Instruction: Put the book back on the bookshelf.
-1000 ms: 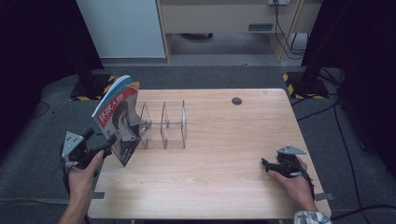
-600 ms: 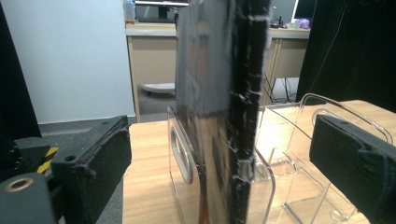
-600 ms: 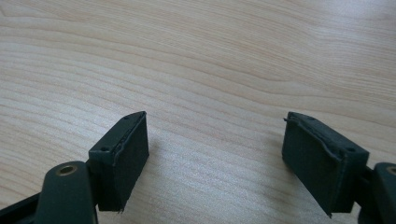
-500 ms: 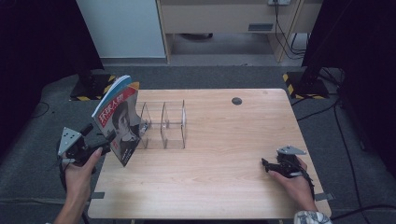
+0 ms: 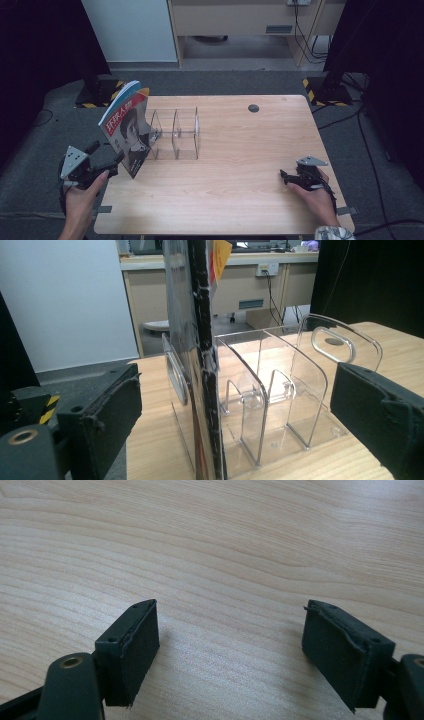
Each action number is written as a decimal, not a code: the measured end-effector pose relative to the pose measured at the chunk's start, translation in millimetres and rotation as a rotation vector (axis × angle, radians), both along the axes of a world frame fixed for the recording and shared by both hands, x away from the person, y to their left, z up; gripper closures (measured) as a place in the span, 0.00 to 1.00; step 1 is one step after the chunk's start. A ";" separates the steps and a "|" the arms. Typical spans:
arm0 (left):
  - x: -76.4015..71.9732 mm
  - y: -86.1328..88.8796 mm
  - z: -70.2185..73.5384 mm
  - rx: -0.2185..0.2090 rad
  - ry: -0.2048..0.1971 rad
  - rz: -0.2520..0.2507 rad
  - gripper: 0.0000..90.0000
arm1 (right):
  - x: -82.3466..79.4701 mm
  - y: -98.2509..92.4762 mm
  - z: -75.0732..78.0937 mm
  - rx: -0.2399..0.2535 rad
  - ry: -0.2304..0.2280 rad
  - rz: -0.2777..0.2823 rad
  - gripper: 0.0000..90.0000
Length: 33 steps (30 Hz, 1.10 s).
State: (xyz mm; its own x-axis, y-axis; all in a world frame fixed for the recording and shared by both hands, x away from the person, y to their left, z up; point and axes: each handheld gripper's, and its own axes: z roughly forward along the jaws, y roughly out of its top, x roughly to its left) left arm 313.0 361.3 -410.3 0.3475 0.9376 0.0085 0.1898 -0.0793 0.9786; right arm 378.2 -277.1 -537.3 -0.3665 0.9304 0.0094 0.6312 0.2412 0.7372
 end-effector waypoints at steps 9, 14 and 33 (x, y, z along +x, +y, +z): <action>-9.1 -4.5 -16.1 0.003 0.044 -0.018 0.07 | 0.1 -0.1 0.0 0.000 0.000 0.001 0.25; -17.2 -9.4 -26.0 0.002 0.065 -0.043 0.08 | 0.0 0.1 -0.1 0.002 0.000 -0.001 0.25; -22.6 -48.3 -52.6 0.062 0.150 -0.165 0.09 | -0.1 -0.1 -0.1 0.001 0.000 0.003 0.25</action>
State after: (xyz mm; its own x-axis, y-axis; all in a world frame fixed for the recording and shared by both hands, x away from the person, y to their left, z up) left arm 290.4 313.0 -462.9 0.4975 0.8675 0.0006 0.3128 -0.1800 0.9326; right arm 378.1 -277.2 -537.4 -0.3690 0.9294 0.0099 0.6302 0.2424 0.7376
